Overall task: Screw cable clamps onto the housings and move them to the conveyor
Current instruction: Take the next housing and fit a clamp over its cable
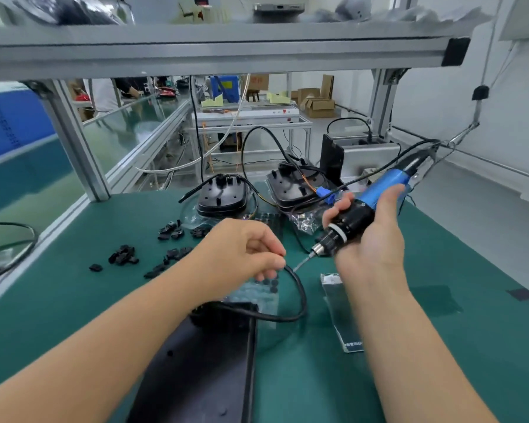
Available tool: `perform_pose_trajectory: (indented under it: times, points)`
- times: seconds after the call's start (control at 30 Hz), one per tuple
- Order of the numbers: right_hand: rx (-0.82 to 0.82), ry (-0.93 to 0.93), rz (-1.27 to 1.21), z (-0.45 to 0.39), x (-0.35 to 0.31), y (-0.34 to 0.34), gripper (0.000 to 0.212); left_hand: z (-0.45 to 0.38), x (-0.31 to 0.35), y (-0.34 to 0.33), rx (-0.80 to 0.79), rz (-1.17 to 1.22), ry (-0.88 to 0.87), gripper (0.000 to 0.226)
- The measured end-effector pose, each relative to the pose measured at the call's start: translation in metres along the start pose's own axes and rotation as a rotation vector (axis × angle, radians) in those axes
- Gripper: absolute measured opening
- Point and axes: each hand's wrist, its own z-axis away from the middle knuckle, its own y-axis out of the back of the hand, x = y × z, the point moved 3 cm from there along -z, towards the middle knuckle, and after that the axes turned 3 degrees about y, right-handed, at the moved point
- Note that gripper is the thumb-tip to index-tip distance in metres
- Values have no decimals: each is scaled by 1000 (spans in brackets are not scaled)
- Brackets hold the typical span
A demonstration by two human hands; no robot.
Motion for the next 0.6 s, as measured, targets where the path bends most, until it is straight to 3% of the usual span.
perform_pose_trajectory:
  times: [0.37, 0.6]
  points:
    - [-154, 108, 51, 52, 18, -43, 54, 59, -13, 18, 175, 218, -75, 10]
    - [-198, 191, 131, 69, 22, -44, 46, 76, -20, 14, 264, 279, -77, 12]
